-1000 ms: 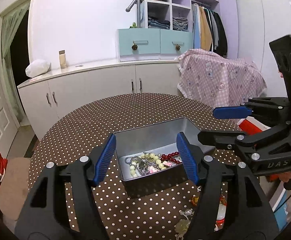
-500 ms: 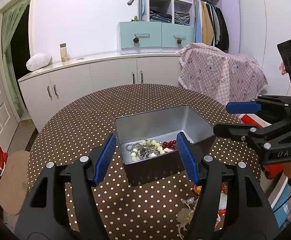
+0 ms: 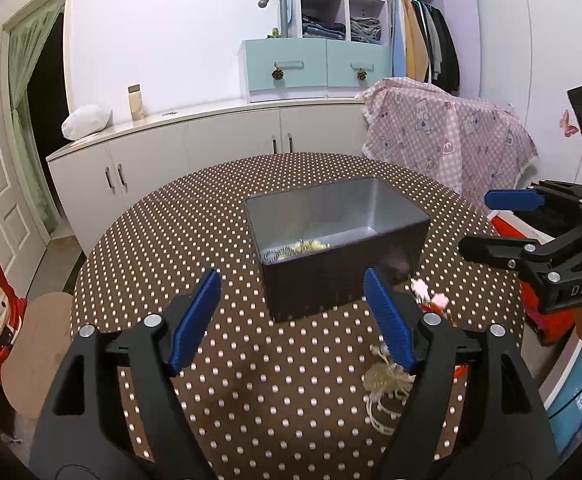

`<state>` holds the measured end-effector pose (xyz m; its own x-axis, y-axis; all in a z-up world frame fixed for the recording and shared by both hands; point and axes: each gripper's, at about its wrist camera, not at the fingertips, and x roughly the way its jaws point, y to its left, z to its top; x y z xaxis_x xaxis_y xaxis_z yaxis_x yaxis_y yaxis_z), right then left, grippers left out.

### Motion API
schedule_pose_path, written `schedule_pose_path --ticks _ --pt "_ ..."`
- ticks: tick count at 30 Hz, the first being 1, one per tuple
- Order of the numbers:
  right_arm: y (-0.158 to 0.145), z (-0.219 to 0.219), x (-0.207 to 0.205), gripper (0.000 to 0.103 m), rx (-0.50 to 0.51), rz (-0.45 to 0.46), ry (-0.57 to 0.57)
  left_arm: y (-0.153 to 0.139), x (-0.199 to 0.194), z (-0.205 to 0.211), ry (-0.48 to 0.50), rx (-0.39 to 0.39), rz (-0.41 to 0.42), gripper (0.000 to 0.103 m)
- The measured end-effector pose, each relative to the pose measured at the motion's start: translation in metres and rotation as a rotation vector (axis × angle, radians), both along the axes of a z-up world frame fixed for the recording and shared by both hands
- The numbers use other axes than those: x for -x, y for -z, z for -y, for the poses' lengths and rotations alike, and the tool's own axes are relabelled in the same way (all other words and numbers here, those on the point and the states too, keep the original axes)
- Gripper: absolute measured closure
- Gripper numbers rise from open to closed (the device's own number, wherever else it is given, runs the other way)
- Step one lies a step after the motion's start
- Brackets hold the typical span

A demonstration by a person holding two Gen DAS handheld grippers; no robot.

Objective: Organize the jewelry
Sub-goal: 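Withdraw both tools from the box toward the jewelry pile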

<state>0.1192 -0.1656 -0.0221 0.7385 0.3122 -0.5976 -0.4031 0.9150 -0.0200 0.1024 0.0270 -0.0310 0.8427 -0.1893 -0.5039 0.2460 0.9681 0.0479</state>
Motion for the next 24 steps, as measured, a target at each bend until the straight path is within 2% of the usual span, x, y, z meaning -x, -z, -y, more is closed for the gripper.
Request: schedule_pose_path --ticks 5,10,15,24 --pt "0.006 -0.003 0.02 0.009 -0.007 0.069 0.019 0.01 0.009 -0.001 0.004 0.023 -0.028 0.023" --pt "0.013 -0.01 0.043 0.009 -0.003 0.179 -0.016 0.02 0.019 0.003 0.023 0.042 -0.044 0.02" --pt "0.024 -0.012 0.059 0.009 -0.006 0.273 0.002 0.03 0.032 0.01 0.055 0.048 -0.038 0.018" --pt "0.04 0.003 0.074 0.009 -0.078 0.337 0.075 0.045 0.042 0.016 0.078 0.087 -0.021 0.019"
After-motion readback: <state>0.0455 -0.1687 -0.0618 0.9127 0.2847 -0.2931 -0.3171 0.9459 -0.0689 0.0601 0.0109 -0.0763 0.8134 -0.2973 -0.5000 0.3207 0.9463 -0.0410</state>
